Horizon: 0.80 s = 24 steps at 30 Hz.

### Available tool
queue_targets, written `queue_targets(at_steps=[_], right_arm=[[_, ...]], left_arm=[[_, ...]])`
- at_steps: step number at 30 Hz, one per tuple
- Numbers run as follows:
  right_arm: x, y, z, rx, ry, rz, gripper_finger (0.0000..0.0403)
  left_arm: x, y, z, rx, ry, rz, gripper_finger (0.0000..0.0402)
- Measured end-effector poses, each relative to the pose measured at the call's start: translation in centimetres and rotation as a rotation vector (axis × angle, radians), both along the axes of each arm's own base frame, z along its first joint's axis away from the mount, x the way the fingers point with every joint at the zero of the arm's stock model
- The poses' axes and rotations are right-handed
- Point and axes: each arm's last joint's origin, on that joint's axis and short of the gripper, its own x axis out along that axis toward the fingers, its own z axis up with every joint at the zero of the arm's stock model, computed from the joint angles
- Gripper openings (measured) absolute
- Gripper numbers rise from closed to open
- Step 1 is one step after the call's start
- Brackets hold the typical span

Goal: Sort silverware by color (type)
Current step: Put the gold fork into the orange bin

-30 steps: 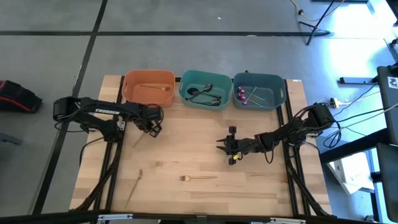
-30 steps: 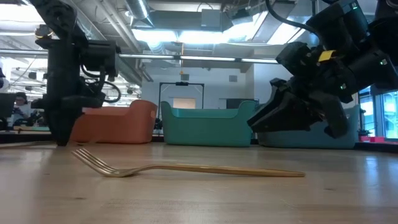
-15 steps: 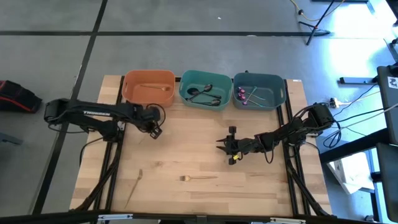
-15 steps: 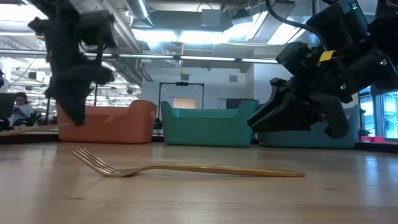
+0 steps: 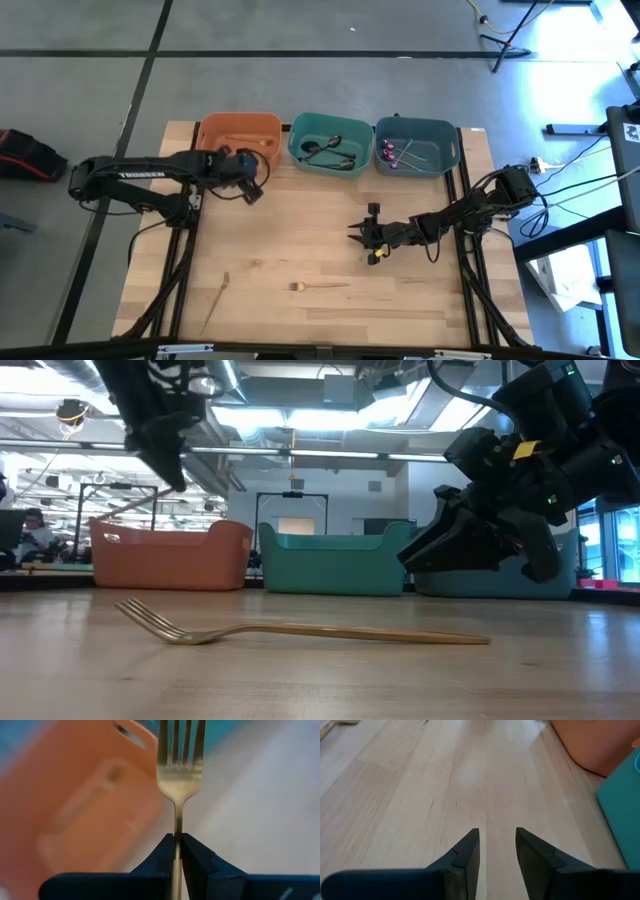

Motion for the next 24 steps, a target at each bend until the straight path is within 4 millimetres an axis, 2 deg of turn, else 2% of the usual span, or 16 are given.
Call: queue_targets(at_steps=[4, 13, 18, 24], right_arm=[[0.0, 0.0, 0.0, 0.000, 0.000, 0.000, 0.0117], [0.0, 0.0, 0.0, 0.000, 0.000, 0.000, 0.0117], [0.0, 0.0, 0.0, 0.000, 0.000, 0.000, 0.0117], [0.0, 0.0, 0.0, 0.000, 0.001, 0.000, 0.0117]], left_arm=[[-0.2, 1.6, 0.7, 0.142, 0.056, 0.028, 0.0019], [-1.0, 6.6, 0.2, 0.215, 0.213, 0.051, 0.0019], [-0.8, 9.1, -0.7, 0.209, 0.294, -0.031, 0.0019], [-0.6, 11.7, -2.9, 0.119, 0.373, -0.111, 0.0019]])
